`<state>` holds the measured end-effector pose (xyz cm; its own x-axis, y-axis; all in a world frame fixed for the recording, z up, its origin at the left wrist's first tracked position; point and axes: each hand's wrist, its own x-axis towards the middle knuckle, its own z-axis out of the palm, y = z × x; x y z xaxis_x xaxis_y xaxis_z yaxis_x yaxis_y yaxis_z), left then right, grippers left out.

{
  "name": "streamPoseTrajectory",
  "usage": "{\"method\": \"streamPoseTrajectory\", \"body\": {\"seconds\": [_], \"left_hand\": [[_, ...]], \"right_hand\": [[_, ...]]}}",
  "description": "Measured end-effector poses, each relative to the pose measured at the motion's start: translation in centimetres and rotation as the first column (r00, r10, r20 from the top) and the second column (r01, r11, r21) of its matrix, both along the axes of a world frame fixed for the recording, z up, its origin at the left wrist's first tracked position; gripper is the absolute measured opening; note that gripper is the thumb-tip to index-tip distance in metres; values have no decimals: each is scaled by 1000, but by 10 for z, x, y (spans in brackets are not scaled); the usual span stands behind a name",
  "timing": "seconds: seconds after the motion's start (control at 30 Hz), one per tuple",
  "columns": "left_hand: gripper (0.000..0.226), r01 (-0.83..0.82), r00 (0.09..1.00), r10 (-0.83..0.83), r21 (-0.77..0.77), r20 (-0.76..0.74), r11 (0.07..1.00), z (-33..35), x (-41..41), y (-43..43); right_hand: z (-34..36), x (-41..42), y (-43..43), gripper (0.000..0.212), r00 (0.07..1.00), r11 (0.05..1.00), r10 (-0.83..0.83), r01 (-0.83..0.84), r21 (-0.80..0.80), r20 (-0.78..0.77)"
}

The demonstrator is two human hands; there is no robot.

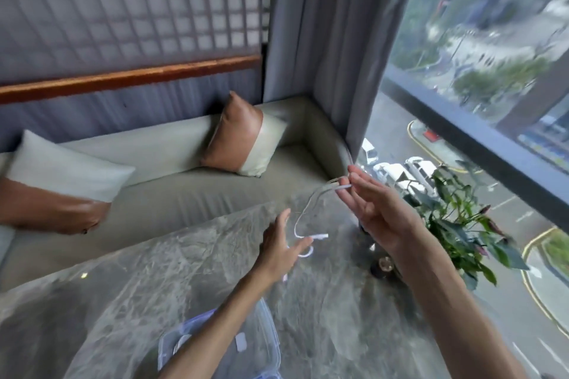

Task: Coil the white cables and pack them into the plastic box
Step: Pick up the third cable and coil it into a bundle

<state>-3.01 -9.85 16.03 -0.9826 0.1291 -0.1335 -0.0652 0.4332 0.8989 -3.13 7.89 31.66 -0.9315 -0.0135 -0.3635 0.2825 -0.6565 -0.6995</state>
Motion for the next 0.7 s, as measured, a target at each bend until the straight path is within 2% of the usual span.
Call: {"method": "streamPoseTrajectory", "body": {"seconds": [0.07, 0.13, 0.2, 0.33, 0.43, 0.47, 0.5, 0.53, 0.57, 0.6, 0.63, 0.67, 0.7], "left_hand": [[37, 29, 997, -39, 139, 68, 990, 3, -1, 10], [17, 57, 997, -64, 175, 37, 983, 12, -1, 19], [17, 96, 993, -109, 251, 39, 963, 19, -3, 26], [21, 242, 961, -267, 257, 67, 936, 29, -5, 24], [22, 231, 964, -253, 220, 76, 948, 44, -5, 13], [25, 190, 973, -213, 222, 87, 956, 53, -7, 9], [29, 144, 979, -171, 229, 107, 963, 66, -10, 5], [31, 123, 980, -155, 236, 122, 964, 82, -13, 3], [32, 135, 978, -169, 243, 124, 961, 102, -15, 4], [30, 173, 972, -205, 246, 112, 954, 125, -16, 10], [27, 220, 965, -246, 237, 86, 946, 149, -16, 18], [21, 265, 958, -283, 215, 52, 940, 173, -16, 29], [15, 296, 952, -305, 190, 20, 936, 195, -16, 42]], "right_hand": [[28, 8, 12, 18, 1000, 997, -24, 24, -78, 4], [54, 17, 30, 19, 999, 991, -24, 28, -129, 31], [75, 25, 55, 22, 1000, 990, -1, 4, -140, 22], [99, 36, 106, 31, 1000, 986, 6, -9, -165, -22], [107, 34, 141, 27, 998, 998, -59, 59, -4, -35], [106, 31, 153, 26, 997, 989, -60, 67, 135, -56], [103, 29, 162, 26, 996, 935, -26, 54, 350, -83], [99, 26, 169, 27, 995, 785, 46, 18, 619, -87], [93, 24, 172, 30, 991, 527, 129, -32, 849, -43], [88, 20, 170, 35, 982, 212, 189, -72, 975, 31], [85, 17, 163, 42, 967, -58, 240, -68, 996, 80], [85, 14, 151, 48, 947, -189, 312, -12, 982, 71], [88, 10, 137, 50, 903, -168, 429, 57, 984, 20]]}}
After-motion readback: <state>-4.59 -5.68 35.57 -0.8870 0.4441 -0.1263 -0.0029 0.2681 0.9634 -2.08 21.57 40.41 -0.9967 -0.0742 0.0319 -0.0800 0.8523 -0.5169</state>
